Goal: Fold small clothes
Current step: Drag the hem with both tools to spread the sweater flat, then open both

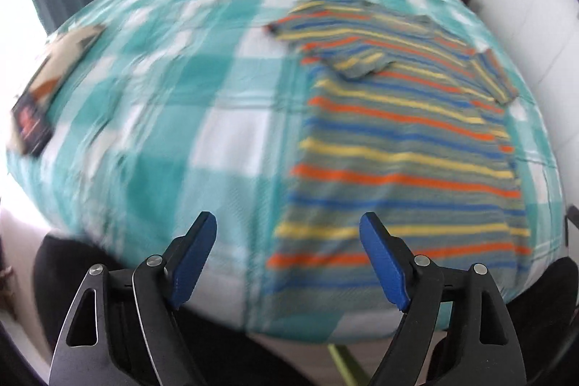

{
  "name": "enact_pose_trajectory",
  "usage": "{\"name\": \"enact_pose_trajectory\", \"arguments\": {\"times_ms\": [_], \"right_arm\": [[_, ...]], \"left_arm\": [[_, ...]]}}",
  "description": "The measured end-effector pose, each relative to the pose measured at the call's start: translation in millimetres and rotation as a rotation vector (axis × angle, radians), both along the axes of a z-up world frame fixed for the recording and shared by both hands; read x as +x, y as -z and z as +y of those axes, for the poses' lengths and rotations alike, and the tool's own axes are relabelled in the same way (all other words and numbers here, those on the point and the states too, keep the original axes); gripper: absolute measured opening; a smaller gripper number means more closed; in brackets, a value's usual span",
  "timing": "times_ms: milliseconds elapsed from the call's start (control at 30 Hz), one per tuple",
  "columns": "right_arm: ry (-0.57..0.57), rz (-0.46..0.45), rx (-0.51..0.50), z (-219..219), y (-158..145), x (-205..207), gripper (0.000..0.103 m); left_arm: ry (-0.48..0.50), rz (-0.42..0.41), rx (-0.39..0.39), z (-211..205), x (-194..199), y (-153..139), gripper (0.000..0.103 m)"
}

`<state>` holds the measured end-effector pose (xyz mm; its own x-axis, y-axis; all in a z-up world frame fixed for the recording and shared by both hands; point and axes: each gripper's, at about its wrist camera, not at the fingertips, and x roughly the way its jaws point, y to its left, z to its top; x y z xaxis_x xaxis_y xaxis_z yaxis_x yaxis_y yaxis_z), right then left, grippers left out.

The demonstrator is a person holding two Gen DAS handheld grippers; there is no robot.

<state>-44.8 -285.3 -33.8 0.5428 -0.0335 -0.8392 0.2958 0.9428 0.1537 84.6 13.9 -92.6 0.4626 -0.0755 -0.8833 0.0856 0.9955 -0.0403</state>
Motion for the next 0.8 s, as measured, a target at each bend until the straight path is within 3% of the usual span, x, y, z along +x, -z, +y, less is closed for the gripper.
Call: {"name": "enact_pose_trajectory", "arguments": {"times_ms": [133, 267, 300, 333, 367, 800], "right_arm": [[-0.085, -0.029, 0.048, 29.7, 19.5, 32.1, 0.046], [-0.155, 0.082, 0.055, 50.3, 81.1, 47.0, 0.046], [-0.158, 0.132, 0.049, 52.5, 101.4, 46.6, 0.046], [-0.160, 0.105, 0.040, 52.1, 106.5, 41.8, 0.047], [-0.165, 0.052, 0.016, 53.8, 105.8, 35.0, 0.047], [-0.133, 0.007, -0.057, 64.3, 108.5, 29.1, 0.055]], "left_arm": [[0.095, 0.008, -0.009, -35.9, 13.0, 26.7, 0.083], [0.160, 0.085, 0.062, -54.5, 11.7, 69.2, 0.086], [0.165, 0.078, 0.077, -53.4, 6.5, 79.7, 0.092], [0.169, 0.046, 0.070, -52.0, 2.0, 79.5, 0.093], [0.173, 0.020, 0.066, -51.0, -1.4, 79.5, 0.094], [0.180, 0.001, 0.092, -55.9, -5.8, 84.4, 0.102]]}}
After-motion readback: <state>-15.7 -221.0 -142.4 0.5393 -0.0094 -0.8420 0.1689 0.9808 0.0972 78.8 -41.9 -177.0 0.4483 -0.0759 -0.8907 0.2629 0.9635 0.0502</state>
